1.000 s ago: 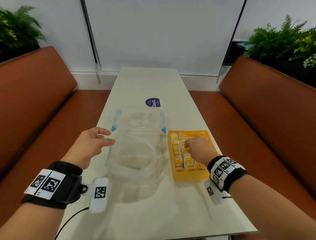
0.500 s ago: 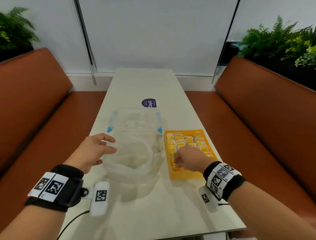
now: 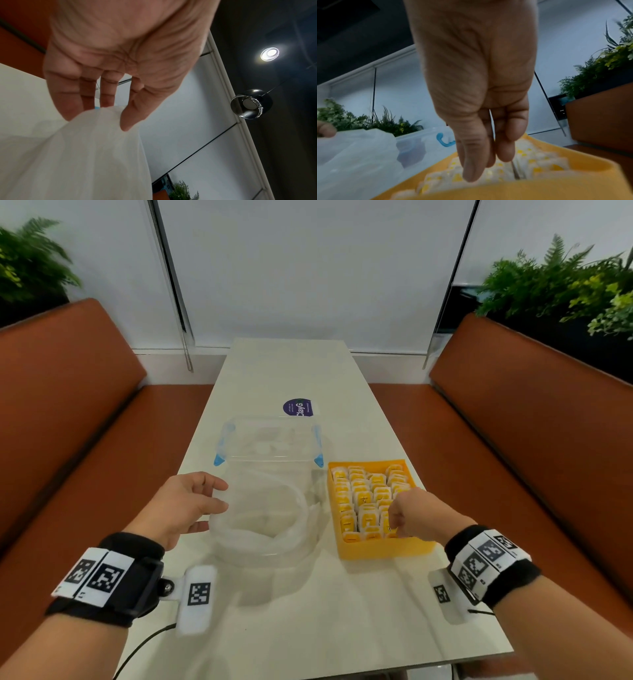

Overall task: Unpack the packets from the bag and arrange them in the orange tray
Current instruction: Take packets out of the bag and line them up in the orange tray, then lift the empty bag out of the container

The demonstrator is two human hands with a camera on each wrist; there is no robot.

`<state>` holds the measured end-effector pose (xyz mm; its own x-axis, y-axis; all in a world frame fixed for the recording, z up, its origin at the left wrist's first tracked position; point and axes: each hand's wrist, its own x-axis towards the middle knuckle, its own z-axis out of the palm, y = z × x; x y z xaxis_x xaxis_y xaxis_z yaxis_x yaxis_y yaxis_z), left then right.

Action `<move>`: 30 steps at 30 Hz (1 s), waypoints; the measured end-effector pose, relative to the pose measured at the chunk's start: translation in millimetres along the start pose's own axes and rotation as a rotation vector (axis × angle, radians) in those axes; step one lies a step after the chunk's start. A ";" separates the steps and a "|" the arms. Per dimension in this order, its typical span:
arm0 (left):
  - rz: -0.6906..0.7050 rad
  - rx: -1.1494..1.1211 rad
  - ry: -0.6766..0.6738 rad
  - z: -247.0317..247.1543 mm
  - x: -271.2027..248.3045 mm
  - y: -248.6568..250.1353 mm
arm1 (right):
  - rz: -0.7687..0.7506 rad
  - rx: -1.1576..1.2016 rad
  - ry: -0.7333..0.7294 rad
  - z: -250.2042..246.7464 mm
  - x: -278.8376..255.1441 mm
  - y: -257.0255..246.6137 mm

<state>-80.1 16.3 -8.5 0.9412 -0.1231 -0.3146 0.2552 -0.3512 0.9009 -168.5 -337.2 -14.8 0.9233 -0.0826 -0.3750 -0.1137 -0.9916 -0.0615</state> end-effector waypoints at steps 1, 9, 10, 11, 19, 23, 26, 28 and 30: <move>-0.003 0.000 -0.001 0.4 0.1 0.1 | 0.011 -0.016 -0.014 2.3 -1.1 1.6; -0.011 -0.014 -0.013 3.0 -1.0 2.1 | 0.035 0.087 0.041 3.1 -6.7 9.1; -0.016 -0.018 -0.015 3.0 -1.6 1.7 | 0.036 0.075 0.041 2.8 -6.6 8.9; -0.021 -0.020 -0.017 2.9 -2.6 1.4 | 0.032 0.054 0.045 2.0 -6.6 7.4; -0.018 -0.074 -0.013 3.3 -12.6 4.4 | -0.258 0.348 0.220 -2.2 -0.8 -82.8; 0.024 -0.100 -0.003 0.5 -17.0 -0.3 | -0.373 0.301 0.131 21.2 10.1 -130.6; 0.069 -0.094 -0.023 -4.6 -22.2 -7.7 | -0.369 0.258 0.181 36.1 14.0 -146.0; 0.093 -0.111 -0.060 -8.6 -25.3 -14.4 | -0.373 0.271 0.225 43.0 11.6 -146.5; 0.118 -0.132 -0.112 -11.6 -29.0 -20.5 | -0.380 0.333 0.232 48.0 6.7 -143.0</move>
<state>-110.1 37.9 -14.4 0.9378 -0.2609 -0.2291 0.1784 -0.2042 0.9625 -163.7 -191.1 -52.9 0.9744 0.2174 -0.0581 0.1678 -0.8741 -0.4558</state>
